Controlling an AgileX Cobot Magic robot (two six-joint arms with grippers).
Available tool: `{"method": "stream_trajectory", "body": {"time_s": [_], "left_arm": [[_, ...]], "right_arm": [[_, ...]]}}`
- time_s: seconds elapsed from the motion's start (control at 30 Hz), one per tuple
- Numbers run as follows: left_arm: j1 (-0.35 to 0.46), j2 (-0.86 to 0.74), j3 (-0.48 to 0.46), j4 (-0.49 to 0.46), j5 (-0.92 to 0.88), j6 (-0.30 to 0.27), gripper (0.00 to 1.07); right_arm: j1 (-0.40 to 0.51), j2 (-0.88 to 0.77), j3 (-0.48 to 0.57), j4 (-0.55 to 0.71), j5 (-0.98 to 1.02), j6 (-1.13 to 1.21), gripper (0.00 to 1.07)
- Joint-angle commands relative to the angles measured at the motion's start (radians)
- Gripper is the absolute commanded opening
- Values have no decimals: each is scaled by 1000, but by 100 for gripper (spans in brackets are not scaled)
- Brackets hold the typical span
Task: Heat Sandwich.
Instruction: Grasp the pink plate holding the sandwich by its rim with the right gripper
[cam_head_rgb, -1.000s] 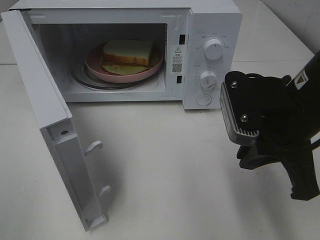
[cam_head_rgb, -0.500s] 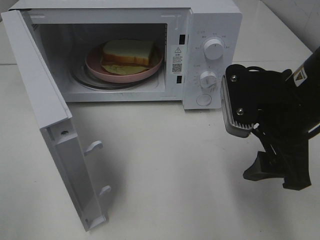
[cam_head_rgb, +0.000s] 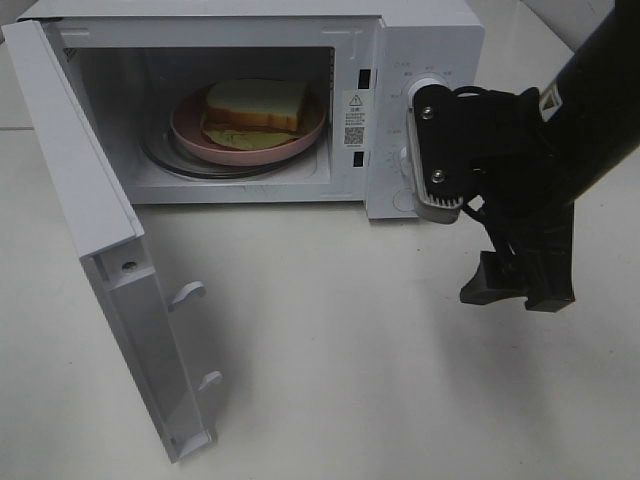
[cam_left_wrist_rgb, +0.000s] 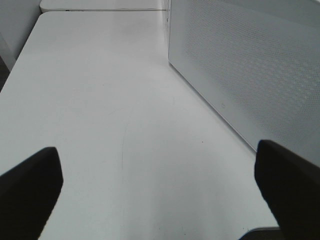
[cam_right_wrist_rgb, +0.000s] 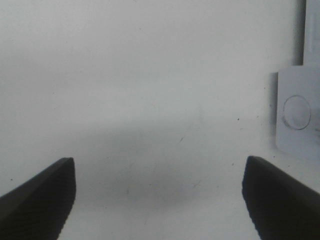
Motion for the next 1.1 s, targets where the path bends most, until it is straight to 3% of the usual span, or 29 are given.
{"method": "stream_trajectory", "body": {"time_s": [0.03, 0.33, 1.1], "left_arm": [[2, -6, 1, -7, -9, -1, 100], [2, -6, 1, -7, -9, -1, 100], [2, -6, 1, -7, -9, -1, 100]], "right_arm": [[34, 61, -64, -38, 6, 9, 85], [82, 207, -213, -103, -28, -21, 83], [111, 472, -524, -113, -89, -21, 79]]}}
